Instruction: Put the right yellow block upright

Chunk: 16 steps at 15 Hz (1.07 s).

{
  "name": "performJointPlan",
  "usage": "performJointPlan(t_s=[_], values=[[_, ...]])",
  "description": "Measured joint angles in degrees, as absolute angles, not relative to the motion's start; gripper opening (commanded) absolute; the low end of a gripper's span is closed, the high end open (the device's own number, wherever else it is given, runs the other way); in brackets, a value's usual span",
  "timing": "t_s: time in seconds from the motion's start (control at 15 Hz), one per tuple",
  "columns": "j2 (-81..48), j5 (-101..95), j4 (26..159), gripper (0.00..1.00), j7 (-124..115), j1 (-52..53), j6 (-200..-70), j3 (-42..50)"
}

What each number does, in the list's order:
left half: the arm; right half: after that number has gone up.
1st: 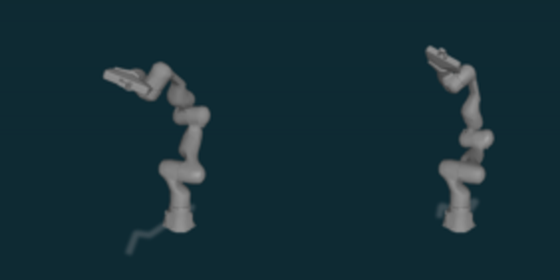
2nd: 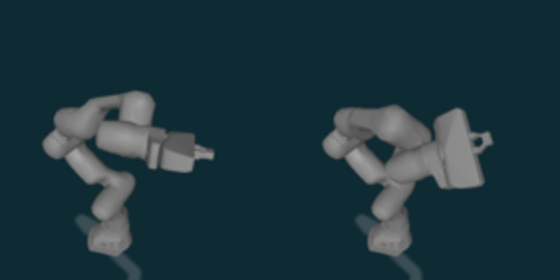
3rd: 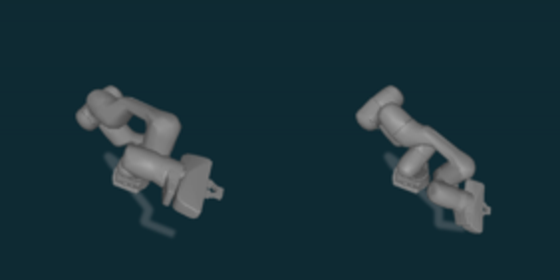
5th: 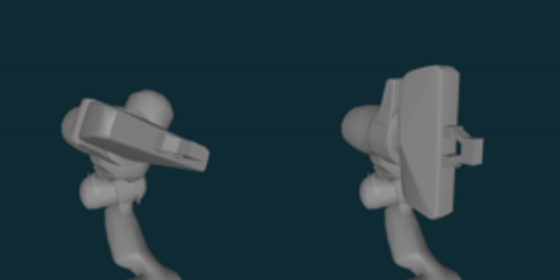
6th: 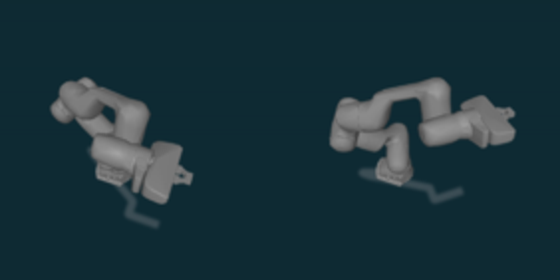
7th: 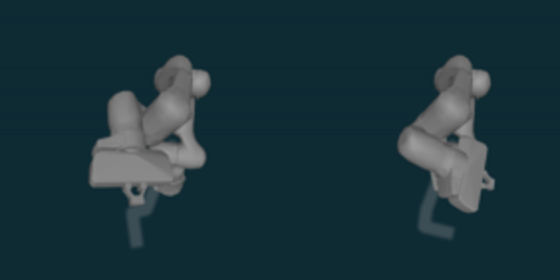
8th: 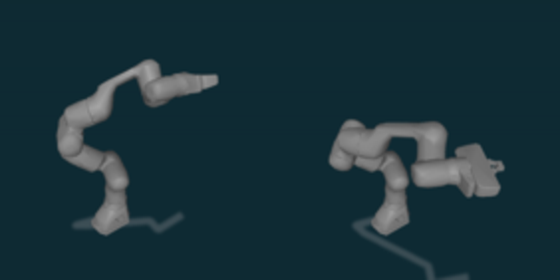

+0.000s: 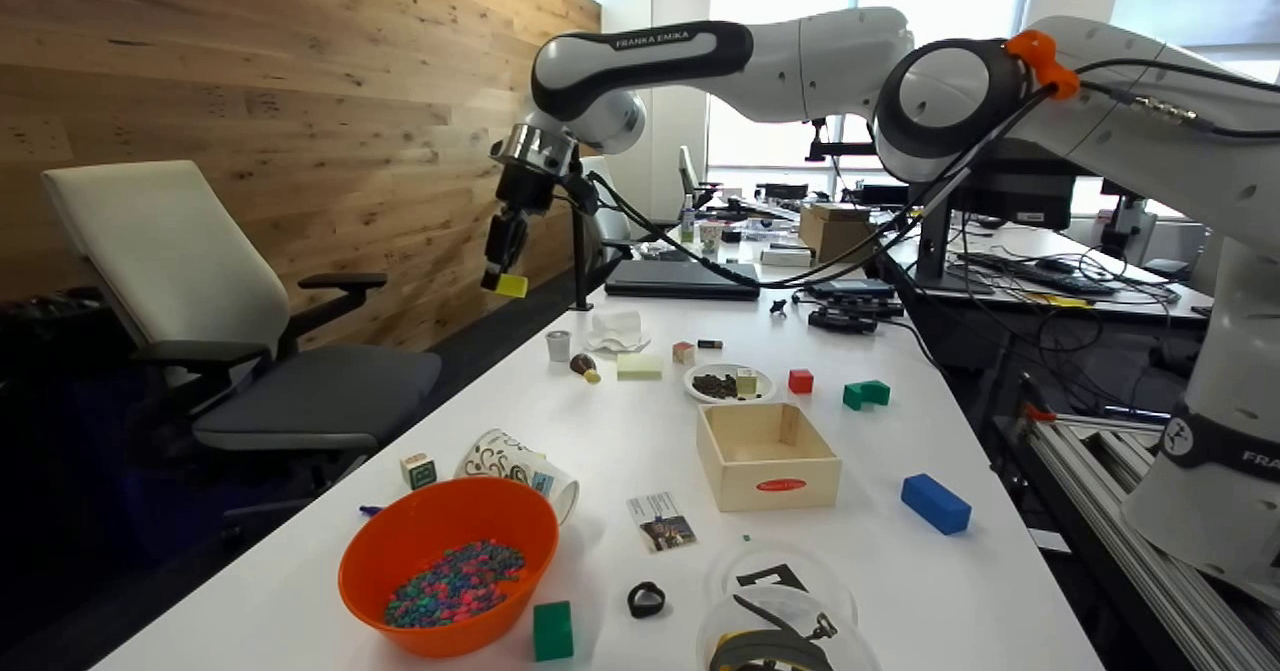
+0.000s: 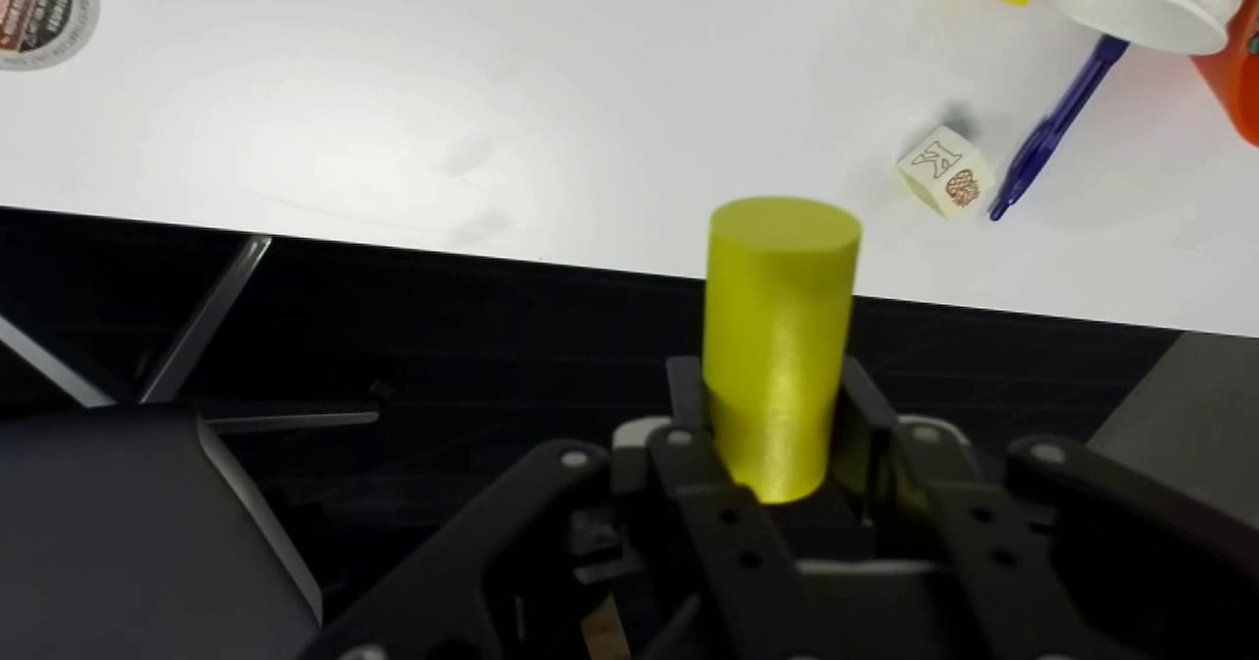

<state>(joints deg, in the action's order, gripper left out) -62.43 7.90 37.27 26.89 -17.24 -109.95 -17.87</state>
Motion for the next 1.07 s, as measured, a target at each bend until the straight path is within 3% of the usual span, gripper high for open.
performJointPlan(t_s=[0.6,0.67,1.07], values=[[-62.4,7.9,37.3,0.33,26.9,-17.2,-110.0,-17.8],[-62.4,7.9,37.3,0.08,26.9,-17.2,-110.0,-17.8],[-63.1,8.0,37.5,0.08,27.3,-17.2,-112.4,-18.8]])
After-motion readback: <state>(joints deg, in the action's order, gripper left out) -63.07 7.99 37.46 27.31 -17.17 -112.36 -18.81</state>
